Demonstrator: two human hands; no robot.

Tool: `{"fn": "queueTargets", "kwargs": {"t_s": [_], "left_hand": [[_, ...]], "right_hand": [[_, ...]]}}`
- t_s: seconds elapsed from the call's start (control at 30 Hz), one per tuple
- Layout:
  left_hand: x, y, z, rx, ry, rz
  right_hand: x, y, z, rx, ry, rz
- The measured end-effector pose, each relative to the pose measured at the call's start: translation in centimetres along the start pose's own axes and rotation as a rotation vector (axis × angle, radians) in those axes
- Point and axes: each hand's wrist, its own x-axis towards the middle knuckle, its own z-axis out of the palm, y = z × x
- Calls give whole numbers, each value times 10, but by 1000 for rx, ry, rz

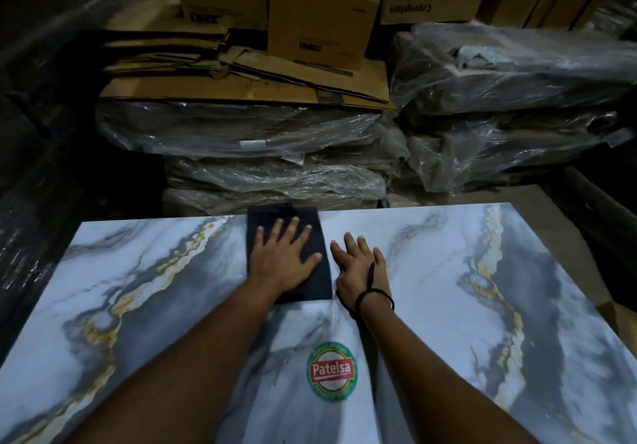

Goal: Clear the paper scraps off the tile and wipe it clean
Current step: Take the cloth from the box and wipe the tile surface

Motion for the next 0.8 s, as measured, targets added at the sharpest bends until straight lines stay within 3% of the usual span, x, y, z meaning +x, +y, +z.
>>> {"fn": "queueTargets", "kwargs": {"t_s": [0.13, 0.3, 0.4, 0.67, 0.8], "left_hand": [[14, 4, 1, -3, -9, 45], [3, -87, -3, -7, 50, -221], [-18, -103, -4, -6, 40, -294], [-79, 13, 18, -24, 78, 95], [-87, -37, 14, 23, 44, -14]], "right_hand": [[-1, 3, 1, 12, 11, -6], [0, 1, 1, 20, 1, 4], [1, 1, 1, 30, -3, 10], [-2, -1, -2, 4, 3, 16], [-2, -1, -1, -8, 0, 22]]}}
